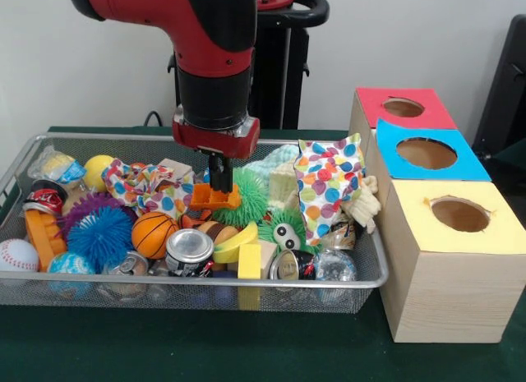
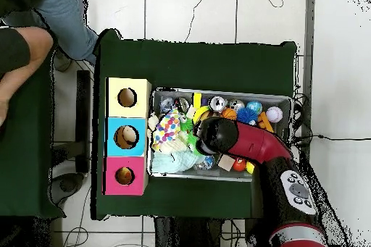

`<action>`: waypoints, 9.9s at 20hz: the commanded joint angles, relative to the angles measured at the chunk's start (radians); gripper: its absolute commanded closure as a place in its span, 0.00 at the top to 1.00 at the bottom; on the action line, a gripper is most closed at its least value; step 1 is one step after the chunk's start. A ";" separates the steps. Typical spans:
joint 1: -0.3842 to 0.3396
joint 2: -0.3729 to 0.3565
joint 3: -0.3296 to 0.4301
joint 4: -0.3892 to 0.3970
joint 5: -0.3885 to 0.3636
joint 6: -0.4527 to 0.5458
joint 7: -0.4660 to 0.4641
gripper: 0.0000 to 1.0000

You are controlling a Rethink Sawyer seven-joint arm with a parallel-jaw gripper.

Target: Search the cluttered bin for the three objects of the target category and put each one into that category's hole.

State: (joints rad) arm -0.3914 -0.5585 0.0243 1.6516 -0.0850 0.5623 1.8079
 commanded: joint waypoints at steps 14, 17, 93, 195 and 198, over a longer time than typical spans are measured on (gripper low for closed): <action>-0.021 -0.048 -0.008 0.052 -0.038 0.180 0.006 0.00; -0.039 -0.067 -0.014 0.040 -0.055 0.219 -0.031 0.00; -0.320 0.225 0.253 -0.330 -0.403 0.131 -0.160 0.00; 0.054 0.025 -0.111 -0.015 0.070 0.101 0.057 0.00; -0.026 -0.045 -0.104 0.045 0.025 0.108 -0.056 0.00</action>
State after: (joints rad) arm -0.3244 -0.4949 -0.1172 1.5666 -0.0074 0.5623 1.8316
